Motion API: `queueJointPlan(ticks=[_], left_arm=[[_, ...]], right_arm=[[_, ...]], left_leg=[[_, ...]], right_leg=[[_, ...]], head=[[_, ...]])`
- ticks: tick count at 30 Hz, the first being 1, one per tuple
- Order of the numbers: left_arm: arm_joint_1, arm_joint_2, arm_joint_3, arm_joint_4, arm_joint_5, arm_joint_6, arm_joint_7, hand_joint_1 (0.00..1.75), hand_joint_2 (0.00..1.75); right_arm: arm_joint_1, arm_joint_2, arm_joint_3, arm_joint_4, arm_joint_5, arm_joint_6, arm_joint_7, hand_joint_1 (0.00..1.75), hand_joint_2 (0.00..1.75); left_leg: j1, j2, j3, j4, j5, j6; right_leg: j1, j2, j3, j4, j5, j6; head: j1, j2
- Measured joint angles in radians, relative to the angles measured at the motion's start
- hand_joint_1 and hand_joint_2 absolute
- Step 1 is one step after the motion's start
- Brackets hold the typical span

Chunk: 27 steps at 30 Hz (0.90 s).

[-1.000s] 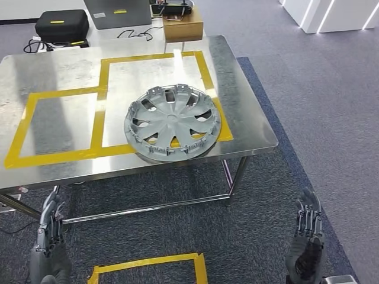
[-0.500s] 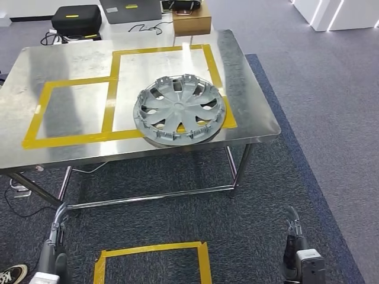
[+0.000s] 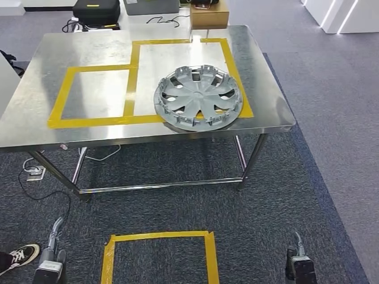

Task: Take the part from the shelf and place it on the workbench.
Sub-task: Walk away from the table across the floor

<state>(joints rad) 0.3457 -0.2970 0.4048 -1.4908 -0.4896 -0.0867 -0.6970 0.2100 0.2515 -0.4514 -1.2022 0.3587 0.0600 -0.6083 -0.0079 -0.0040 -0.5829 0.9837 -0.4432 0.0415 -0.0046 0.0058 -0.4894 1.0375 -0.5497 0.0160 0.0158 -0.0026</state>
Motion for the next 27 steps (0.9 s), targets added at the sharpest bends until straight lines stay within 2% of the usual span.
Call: queueJointPlan(ticks=[1,2,3,5,6,7,9,10,11,12,13,14,15,16,17,20,21,22,24,25,26,27], left_arm=[[-0.010,-0.005,0.022,0.018,-0.011,-0.005,-0.001,0.00,0.00],[-0.017,-0.008,0.043,0.034,-0.018,-0.008,-0.002,0.00,0.00],[-0.023,-0.012,0.062,0.049,-0.022,-0.011,-0.002,0.00,0.00],[-0.030,-0.016,0.096,0.074,-0.020,-0.018,-0.002,0.00,0.00],[-0.032,-0.017,0.110,0.082,-0.016,-0.023,-0.002,0.00,0.00],[-0.033,-0.018,0.121,0.087,-0.012,-0.028,-0.003,0.00,0.00],[-0.036,-0.022,0.136,0.093,-0.007,-0.037,-0.003,0.00,0.00],[-0.037,-0.024,0.142,0.094,-0.008,-0.040,-0.003,0.00,0.00],[-0.038,-0.027,0.147,0.095,-0.010,-0.042,-0.003,0.00,0.00],[-0.038,-0.029,0.151,0.095,-0.011,-0.044,-0.003,0.00,0.00],[-0.038,-0.031,0.154,0.096,-0.012,-0.045,-0.003,0.00,0.00],[-0.039,-0.032,0.156,0.096,-0.011,-0.047,-0.003,0.00,0.00],[-0.039,-0.034,0.156,0.095,-0.009,-0.049,-0.003,0.00,0.00],[-0.040,-0.036,0.156,0.094,-0.007,-0.051,-0.003,0.00,0.00],[-0.041,-0.039,0.156,0.092,-0.003,-0.053,-0.003,0.00,0.00],[-0.038,-0.046,0.148,0.079,0.012,-0.057,-0.003,0.00,0.00],[-0.037,-0.048,0.143,0.072,0.019,-0.057,-0.004,0.00,0.00],[-0.035,-0.051,0.137,0.064,0.024,-0.056,-0.004,0.00,0.00],[-0.030,-0.056,0.123,0.047,0.033,-0.055,-0.004,0.00,0.00],[-0.028,-0.057,0.117,0.040,0.036,-0.055,-0.004,0.00,0.00],[-0.025,-0.057,0.112,0.034,0.040,-0.054,-0.004,0.00,0.00],[-0.023,-0.058,0.108,0.029,0.044,-0.054,-0.004,0.00,0.00]], right_arm=[[-0.011,-0.001,-0.017,0.024,0.007,0.000,-0.002,0.00,0.00],[-0.019,-0.001,-0.034,0.046,0.012,0.000,-0.005,0.00,0.00],[-0.026,-0.002,-0.050,0.069,0.015,0.002,-0.011,0.00,0.00],[-0.039,-0.004,-0.079,0.115,0.021,0.007,-0.028,0.00,0.00],[-0.046,-0.005,-0.093,0.136,0.025,0.013,-0.039,0.00,0.00],[-0.051,-0.005,-0.105,0.152,0.029,0.021,-0.049,0.00,0.00],[-0.059,-0.005,-0.129,0.174,0.037,0.042,-0.063,0.00,0.00],[-0.062,-0.005,-0.140,0.182,0.040,0.051,-0.067,0.00,0.00],[-0.066,-0.005,-0.150,0.190,0.043,0.058,-0.069,0.00,0.00],[-0.069,-0.005,-0.159,0.195,0.046,0.062,-0.070,0.00,0.00],[-0.072,-0.005,-0.165,0.200,0.051,0.066,-0.070,0.00,0.00],[-0.075,-0.005,-0.172,0.204,0.058,0.070,-0.070,0.00,0.00],[-0.079,-0.004,-0.179,0.206,0.066,0.074,-0.070,0.00,0.00],[-0.084,-0.004,-0.186,0.208,0.076,0.079,-0.070,0.00,0.00],[-0.089,-0.003,-0.193,0.208,0.084,0.084,-0.070,0.00,0.00],[-0.098,0.000,-0.210,0.210,0.100,0.096,-0.071,0.00,0.00],[-0.100,0.002,-0.216,0.210,0.102,0.100,-0.071,0.00,0.00],[-0.102,0.003,-0.221,0.210,0.103,0.105,-0.072,0.00,0.00],[-0.104,0.008,-0.227,0.209,0.104,0.116,-0.072,0.00,0.00],[-0.104,0.010,-0.228,0.209,0.104,0.120,-0.072,0.00,0.00],[-0.105,0.012,-0.229,0.208,0.104,0.124,-0.072,0.00,0.00],[-0.105,0.015,-0.229,0.208,0.104,0.126,-0.072,0.00,0.00]], left_leg=[[-0.001,-0.001,-0.004,0.001,0.007,-0.004],[0.001,-0.002,-0.007,0.001,0.014,-0.010],[0.002,-0.003,-0.009,-0.001,0.021,-0.016],[0.005,-0.005,-0.015,0.005,0.016,-0.028],[0.006,-0.005,-0.023,0.024,-0.008,-0.035],[0.007,-0.005,-0.037,0.064,-0.048,-0.041],[0.012,-0.004,-0.075,0.195,-0.142,-0.052],[0.014,-0.004,-0.088,0.256,-0.169,-0.057],[0.017,-0.004,-0.087,0.289,-0.174,-0.061],[0.020,-0.003,-0.067,0.282,-0.159,-0.064],[0.023,-0.002,-0.030,0.234,-0.133,-0.067],[0.026,0.000,0.017,0.161,-0.110,-0.070],[0.026,0.001,0.060,0.090,-0.097,-0.068],[0.025,0.001,0.087,0.040,-0.091,-0.063],[0.023,0.001,0.098,0.014,-0.092,-0.057],[0.020,0.001,0.084,0.010,-0.081,-0.028],[0.020,0.001,0.077,0.008,-0.074,-0.018],[0.021,0.002,0.069,0.006,-0.066,-0.008],[0.019,0.003,0.048,0.006,-0.049,0.002],[0.018,0.003,0.038,0.007,-0.041,0.003],[0.016,0.003,0.028,0.007,-0.033,0.004],[0.014,0.002,0.019,0.007,-0.026,0.003]], right_leg=[[0.004,0.004,0.035,-0.056,0.003,-0.004],[0.007,0.006,0.049,-0.086,0.000,-0.005],[0.008,0.005,0.051,-0.093,0.004,-0.004],[0.006,0.000,0.039,-0.100,0.020,-0.012],[0.004,-0.004,0.032,-0.104,0.030,-0.019],[0.001,-0.008,0.026,-0.106,0.039,-0.025],[0.001,-0.015,0.009,-0.101,0.054,-0.029],[0.001,-0.019,-0.002,-0.096,0.060,-0.028],[0.000,-0.023,-0.015,-0.089,0.065,-0.027],[-0.001,-0.025,-0.028,-0.081,0.069,-0.024],[-0.002,-0.027,-0.040,-0.071,0.071,-0.022],[-0.003,-0.029,-0.052,-0.061,0.073,-0.018],[-0.003,-0.029,-0.064,-0.050,0.074,-0.014],[-0.003,-0.030,-0.073,-0.041,0.077,-0.008],[-0.002,-0.029,-0.080,-0.035,0.080,-0.002],[-0.004,-0.026,-0.093,-0.030,0.086,0.019],[-0.006,-0.024,-0.103,-0.013,0.067,0.025],[-0.007,-0.020,-0.119,0.023,0.033,0.029],[-0.007,-0.014,-0.164,0.150,-0.056,0.035],[-0.007,-0.013,-0.181,0.214,-0.086,0.036],[-0.007,-0.012,-0.184,0.253,-0.096,0.035],[-0.006,-0.011,-0.169,0.253,-0.085,0.033]], head=[[0.000,0.000],[0.002,0.000],[0.004,0.000],[0.010,0.000],[0.007,0.000],[0.003,0.000],[-0.007,0.000],[-0.009,0.000],[-0.010,0.000],[-0.010,0.000],[-0.010,0.000],[-0.010,0.000],[-0.012,0.000],[-0.014,0.000],[-0.015,0.000],[-0.015,0.000],[-0.013,0.000],[-0.009,0.000],[0.000,0.000],[0.002,0.000],[0.004,0.000],[0.004,0.000]])
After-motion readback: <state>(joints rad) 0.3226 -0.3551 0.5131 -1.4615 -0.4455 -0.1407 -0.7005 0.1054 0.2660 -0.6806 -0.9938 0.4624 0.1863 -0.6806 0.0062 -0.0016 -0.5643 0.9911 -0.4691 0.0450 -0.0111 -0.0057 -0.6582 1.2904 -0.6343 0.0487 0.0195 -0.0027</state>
